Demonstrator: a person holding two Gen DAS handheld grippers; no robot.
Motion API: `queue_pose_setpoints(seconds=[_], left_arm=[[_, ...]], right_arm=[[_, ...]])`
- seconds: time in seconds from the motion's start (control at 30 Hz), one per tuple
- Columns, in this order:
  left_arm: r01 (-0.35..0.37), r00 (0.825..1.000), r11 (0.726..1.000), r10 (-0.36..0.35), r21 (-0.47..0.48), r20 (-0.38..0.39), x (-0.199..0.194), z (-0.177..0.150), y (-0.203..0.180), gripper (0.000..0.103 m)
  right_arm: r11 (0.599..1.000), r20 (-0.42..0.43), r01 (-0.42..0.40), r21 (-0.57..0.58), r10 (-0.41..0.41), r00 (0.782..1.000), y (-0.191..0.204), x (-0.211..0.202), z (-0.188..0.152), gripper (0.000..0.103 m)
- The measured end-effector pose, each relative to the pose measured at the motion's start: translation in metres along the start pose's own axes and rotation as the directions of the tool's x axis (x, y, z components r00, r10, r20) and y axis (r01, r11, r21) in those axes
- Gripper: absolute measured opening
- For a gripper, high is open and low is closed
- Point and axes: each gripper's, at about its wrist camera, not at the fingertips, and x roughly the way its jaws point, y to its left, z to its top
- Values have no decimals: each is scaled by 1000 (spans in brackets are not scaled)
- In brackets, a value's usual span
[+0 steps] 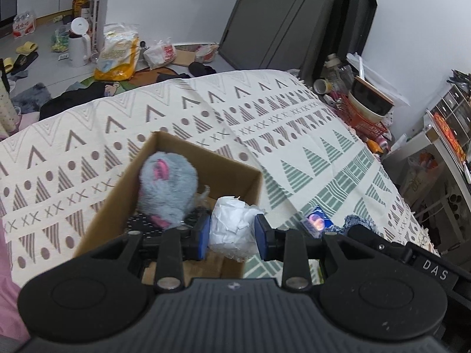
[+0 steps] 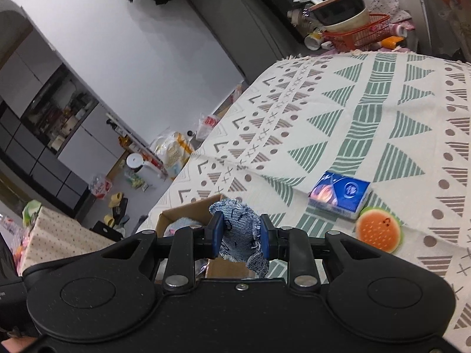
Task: Organize soft objects
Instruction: 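Carry the white item with the left tool to the box while the right tool carries the denim plush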
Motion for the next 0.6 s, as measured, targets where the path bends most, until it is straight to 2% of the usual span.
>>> queue_pose_setpoints(seconds=[0.6], left_arm=[[-93, 993, 992, 86, -81, -86, 11, -7, 68, 31]], right_arm=[[994, -92, -34, -102, 24, 996, 49, 29, -28, 26]])
